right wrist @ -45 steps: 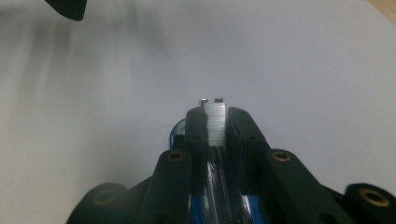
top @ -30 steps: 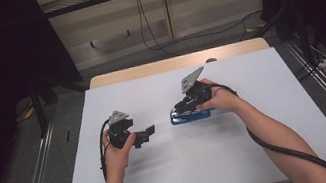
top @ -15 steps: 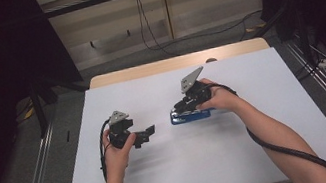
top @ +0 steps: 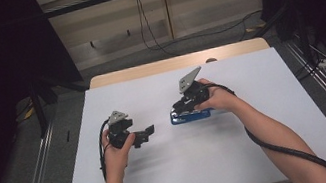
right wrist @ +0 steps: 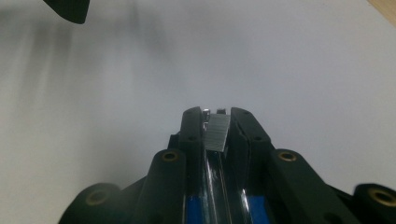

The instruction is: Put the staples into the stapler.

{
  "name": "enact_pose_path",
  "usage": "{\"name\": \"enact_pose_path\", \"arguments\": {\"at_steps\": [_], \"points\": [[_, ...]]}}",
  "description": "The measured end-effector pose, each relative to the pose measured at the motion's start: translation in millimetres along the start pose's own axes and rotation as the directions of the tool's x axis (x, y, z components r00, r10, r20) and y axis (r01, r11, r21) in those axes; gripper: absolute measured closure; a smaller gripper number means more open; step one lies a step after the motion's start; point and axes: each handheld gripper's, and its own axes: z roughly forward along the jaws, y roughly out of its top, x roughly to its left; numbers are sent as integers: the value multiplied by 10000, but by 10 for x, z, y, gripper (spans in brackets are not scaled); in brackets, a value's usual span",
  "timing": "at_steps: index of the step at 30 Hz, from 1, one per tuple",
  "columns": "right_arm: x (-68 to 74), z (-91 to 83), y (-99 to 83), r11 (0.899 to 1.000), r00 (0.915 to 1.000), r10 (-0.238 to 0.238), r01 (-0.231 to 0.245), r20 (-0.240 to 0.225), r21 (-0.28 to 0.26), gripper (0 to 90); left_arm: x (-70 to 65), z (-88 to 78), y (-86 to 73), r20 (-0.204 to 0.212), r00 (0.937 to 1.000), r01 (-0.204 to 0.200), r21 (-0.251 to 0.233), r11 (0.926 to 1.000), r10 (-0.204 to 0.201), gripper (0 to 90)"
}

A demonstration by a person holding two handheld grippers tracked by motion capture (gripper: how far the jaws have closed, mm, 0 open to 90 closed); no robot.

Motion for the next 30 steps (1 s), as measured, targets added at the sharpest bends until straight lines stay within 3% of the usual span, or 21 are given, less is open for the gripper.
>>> {"name": "enact_pose_path", "arguments": {"at_steps": [9,12,20,30], "points": [[2,25,-18,9999,9999,135,-135,47,73,747,-8,-3,4,2,10000,17,-79,10000,-17,49],[-9,10,-16,9998,9998,148,-149,116,96,791,-10,-2,4,0,10000,-32,-54,10000,32,49],[-30,-44,-18,9998,9997,170,-171,166,48,794,-6,-7,4,-20,10000,7,-75,10000,-7,49],[-12,-59,-7,10000,9999,82,-82,-72,-8,794,-11,-8,7,-11,10000,-5,-118,9999,4,49]]}}
